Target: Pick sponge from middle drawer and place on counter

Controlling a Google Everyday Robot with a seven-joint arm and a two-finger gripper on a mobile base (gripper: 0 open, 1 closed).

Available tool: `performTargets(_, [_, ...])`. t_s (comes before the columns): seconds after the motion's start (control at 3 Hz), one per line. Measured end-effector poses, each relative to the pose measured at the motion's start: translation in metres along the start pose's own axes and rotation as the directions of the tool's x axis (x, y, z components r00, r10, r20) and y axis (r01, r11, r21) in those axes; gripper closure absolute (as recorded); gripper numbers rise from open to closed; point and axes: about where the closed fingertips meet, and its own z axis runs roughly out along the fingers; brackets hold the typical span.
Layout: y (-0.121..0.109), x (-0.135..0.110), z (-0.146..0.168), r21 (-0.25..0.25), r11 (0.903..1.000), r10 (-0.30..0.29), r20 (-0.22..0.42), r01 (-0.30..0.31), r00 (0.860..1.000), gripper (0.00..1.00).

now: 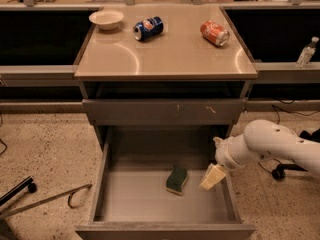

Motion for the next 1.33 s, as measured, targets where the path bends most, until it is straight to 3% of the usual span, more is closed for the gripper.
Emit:
performTargets(0.67, [0.008,-0.001,0.018,-0.026,0.9996,-0.009,0.005,0.009,1.000,0.00])
performTargets(1.33, [0.038,-0.025,0.125,-0.112,0.9903,-0.078,0.040,0.082,0.996,0.00])
